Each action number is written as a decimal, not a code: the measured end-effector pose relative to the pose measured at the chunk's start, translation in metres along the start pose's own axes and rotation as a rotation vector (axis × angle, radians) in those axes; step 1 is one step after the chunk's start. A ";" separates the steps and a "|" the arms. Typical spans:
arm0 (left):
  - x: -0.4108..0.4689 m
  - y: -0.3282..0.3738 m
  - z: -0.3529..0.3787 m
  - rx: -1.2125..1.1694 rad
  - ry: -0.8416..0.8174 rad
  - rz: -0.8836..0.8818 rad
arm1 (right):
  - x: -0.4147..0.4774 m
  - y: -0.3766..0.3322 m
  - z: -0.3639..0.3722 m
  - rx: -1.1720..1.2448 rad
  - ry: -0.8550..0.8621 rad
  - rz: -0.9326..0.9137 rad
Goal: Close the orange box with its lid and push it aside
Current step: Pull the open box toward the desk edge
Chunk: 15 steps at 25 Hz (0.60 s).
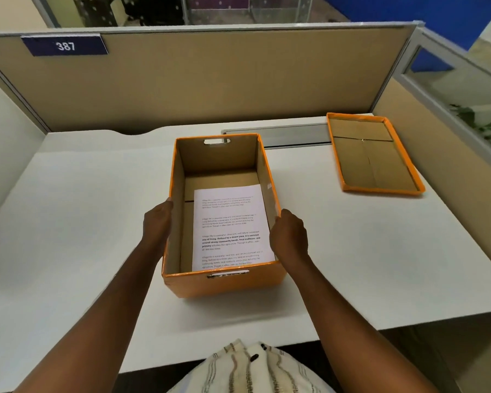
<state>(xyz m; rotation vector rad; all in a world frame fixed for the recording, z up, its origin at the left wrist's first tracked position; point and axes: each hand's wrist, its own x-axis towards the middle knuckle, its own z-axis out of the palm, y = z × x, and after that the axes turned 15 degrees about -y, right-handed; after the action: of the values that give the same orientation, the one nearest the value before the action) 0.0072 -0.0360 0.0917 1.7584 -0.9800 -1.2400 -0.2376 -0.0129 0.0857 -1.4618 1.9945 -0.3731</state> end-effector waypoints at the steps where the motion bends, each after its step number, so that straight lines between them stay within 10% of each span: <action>1: -0.001 -0.002 -0.004 0.003 -0.007 0.008 | -0.005 -0.001 0.004 0.002 0.016 0.003; 15: -0.022 -0.035 -0.021 0.032 -0.071 0.085 | -0.038 0.005 0.034 -0.040 0.143 0.055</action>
<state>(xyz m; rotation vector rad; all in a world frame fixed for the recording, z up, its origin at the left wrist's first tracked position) 0.0277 0.0010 0.0738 1.6898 -1.1096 -1.2459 -0.2127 0.0294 0.0688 -1.4365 2.1624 -0.4273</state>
